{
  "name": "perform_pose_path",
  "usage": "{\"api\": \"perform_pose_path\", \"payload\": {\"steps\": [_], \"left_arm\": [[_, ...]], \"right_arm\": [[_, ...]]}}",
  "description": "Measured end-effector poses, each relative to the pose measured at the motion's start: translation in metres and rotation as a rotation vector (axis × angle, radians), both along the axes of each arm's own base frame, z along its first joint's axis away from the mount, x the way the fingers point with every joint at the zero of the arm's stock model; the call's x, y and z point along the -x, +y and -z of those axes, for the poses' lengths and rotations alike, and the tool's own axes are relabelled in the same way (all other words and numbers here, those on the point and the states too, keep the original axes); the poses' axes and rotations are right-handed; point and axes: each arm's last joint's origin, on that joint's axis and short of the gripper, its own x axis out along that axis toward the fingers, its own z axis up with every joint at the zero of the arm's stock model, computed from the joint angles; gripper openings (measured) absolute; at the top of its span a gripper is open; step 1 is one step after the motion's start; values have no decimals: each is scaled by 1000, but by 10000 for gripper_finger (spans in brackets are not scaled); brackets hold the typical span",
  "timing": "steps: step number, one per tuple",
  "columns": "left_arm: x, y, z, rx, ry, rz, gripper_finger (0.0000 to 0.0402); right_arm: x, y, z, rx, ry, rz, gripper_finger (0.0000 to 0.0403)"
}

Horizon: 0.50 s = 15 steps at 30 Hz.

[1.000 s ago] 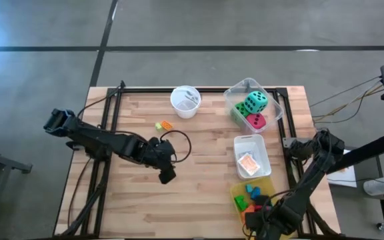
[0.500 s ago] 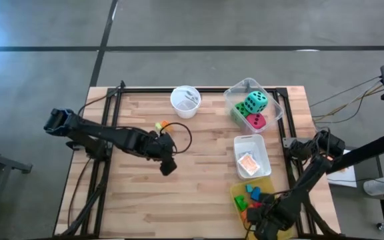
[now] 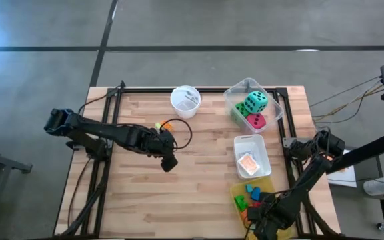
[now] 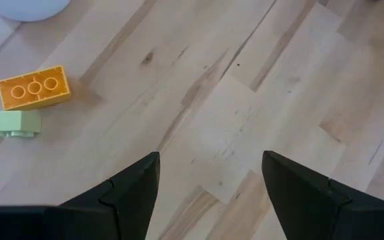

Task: Pick & Place Toys
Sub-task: Put the orange game piece into the yellow bin

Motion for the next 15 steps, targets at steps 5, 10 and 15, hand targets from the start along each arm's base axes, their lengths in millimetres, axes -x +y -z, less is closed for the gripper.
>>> {"api": "perform_pose_path", "payload": {"steps": [5, 10, 15], "left_arm": [[0, 0, 0, 0, 1, 0, 266], [1, 0, 2, -1, 5, 0, 266], [4, 1, 11, -1, 34, -6, 266]], "right_arm": [[0, 0, 0, 0, 1, -1, 127], [0, 0, 0, -1, 7, 12, 175], [0, 0, 1, -14, 33, 37, 278]]}}
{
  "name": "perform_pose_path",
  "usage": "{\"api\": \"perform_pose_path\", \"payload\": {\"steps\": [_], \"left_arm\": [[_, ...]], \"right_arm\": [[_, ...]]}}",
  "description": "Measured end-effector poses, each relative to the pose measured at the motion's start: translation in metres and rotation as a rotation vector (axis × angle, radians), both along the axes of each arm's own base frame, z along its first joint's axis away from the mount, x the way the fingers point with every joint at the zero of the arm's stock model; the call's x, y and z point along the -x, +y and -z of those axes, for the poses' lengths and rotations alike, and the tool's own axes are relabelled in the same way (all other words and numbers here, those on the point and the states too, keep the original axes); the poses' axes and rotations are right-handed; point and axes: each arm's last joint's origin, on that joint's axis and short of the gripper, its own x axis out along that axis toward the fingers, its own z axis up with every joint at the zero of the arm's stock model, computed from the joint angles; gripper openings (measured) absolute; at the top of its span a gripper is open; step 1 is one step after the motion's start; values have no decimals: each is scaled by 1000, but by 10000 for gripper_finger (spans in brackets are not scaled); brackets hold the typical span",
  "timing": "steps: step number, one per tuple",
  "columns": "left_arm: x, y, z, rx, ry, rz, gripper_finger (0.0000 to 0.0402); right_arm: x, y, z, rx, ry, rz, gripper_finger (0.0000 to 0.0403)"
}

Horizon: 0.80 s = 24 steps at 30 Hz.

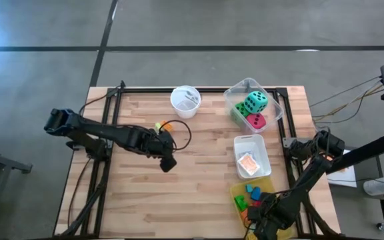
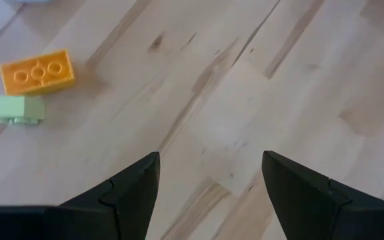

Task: Pick & Place Toys
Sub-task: Put the orange game piece into the yellow bin, then put the light green game piece into the yellow bin

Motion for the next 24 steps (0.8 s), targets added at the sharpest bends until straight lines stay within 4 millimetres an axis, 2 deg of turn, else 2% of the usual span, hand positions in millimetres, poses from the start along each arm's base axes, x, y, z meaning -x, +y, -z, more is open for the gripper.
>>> {"api": "perform_pose_path", "payload": {"steps": [4, 7, 16, 19, 24], "left_arm": [[4, 1, 9, 1, 29, -13, 266], [5, 1, 12, -1, 40, -14, 266], [4, 8, 12, -17, 32, -54, 265], [2, 25, 12, -11, 26, -141, 265], [4, 75, 12, -20, 40, -288, 265]], "right_arm": [[0, 0, 0, 0, 1, 0, 334], [0, 0, 0, 2, 5, 14, 359], [0, 1, -3, -5, 13, 42, 368], [-3, 5, -13, -19, 5, 50, 368], [-9, 14, -35, -35, -62, 55, 368]]}}
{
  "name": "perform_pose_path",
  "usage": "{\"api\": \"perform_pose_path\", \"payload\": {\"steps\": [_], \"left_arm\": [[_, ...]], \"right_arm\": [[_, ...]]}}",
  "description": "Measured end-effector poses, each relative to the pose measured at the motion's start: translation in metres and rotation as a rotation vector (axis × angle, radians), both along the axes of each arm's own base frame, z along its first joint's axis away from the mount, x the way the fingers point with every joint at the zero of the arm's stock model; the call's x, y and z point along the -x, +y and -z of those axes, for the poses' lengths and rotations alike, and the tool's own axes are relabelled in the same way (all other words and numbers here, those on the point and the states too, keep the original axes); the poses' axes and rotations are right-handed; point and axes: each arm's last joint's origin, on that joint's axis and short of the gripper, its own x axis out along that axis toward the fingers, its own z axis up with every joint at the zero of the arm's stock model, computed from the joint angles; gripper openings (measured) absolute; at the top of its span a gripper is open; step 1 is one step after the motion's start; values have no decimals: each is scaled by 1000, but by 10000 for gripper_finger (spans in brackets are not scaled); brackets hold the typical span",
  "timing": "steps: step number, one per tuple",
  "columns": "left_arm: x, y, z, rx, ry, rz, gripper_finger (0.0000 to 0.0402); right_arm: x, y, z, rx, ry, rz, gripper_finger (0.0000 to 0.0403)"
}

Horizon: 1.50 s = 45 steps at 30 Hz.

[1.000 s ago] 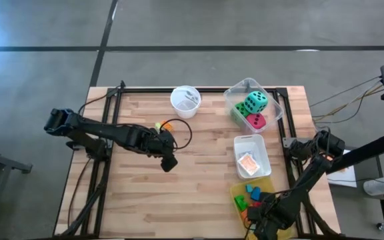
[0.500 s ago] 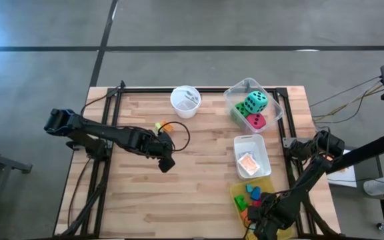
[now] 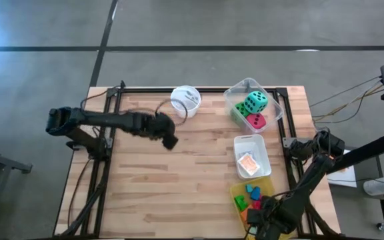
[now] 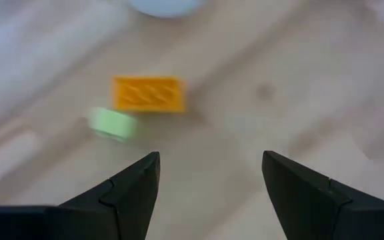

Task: Pick & Place Toys
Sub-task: Put the light green game piece into the yellow bin

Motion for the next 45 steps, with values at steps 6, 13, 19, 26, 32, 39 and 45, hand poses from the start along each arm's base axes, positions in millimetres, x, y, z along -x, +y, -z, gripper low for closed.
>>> {"api": "perform_pose_path", "payload": {"steps": [6, 13, 19, 26, 32, 39, 45], "left_arm": [[15, 61, 2, -5, 69, -48, 261], [10, 76, 21, 20, 175, 179, 237], [2, 79, 43, 60, 250, 191, 223], [2, 80, 57, 86, 344, 257, 223], [3, 84, 59, 72, 355, 253, 223], [6, 92, 60, 57, 348, 222, 223], [12, 88, 76, 77, 344, 256, 223]], "right_arm": [[-5, 7, -19, 33, -145, -8, 368], [-7, 7, -22, 104, -261, -27, 369], [-12, 4, -23, 209, -410, 24, 369], [-11, 7, -25, 262, -516, 15, 369], [-12, 9, -26, 264, -542, -17, 369], [-12, 9, -27, 268, -555, -23, 369], [-13, 10, -27, 267, -560, -34, 369]]}}
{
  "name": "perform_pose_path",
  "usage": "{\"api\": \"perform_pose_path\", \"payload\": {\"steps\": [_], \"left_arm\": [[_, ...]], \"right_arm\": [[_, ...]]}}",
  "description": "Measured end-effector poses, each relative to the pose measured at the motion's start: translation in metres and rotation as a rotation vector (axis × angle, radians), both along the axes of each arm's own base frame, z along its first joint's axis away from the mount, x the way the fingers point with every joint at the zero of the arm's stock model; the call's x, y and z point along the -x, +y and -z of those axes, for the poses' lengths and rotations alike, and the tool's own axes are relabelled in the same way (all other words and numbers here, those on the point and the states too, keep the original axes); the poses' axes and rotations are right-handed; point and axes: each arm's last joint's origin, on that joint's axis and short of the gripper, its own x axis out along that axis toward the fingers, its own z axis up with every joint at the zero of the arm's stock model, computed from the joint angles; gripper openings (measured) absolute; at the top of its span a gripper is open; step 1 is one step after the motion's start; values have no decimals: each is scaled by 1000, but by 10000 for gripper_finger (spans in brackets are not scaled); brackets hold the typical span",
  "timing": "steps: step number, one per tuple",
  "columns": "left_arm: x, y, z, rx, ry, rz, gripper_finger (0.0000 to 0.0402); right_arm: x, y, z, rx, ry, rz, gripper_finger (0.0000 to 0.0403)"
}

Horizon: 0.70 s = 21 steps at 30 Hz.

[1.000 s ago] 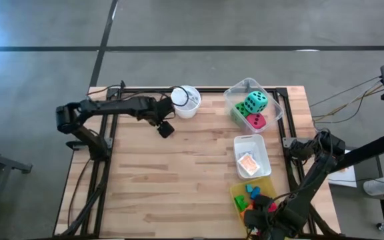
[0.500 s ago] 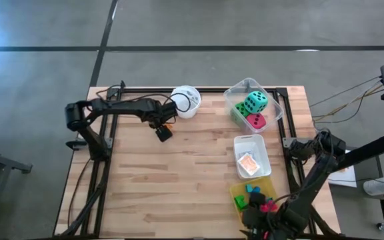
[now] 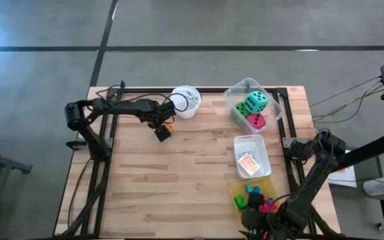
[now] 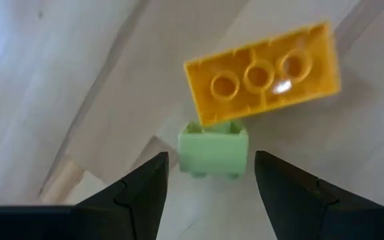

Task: Pick & Place Toys
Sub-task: Put the light green game piece into the yellow bin

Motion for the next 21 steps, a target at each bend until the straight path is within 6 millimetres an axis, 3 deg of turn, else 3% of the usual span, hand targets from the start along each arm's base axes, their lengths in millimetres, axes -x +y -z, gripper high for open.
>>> {"api": "perform_pose_path", "payload": {"steps": [10, 21], "left_arm": [[3, -1, 16, -29, -48, 48, 223], [5, -3, 19, 9, -43, 77, 220]], "right_arm": [[0, 0, 0, 0, -1, -4, 369], [0, 0, 0, 12, -7, -20, 369]]}}
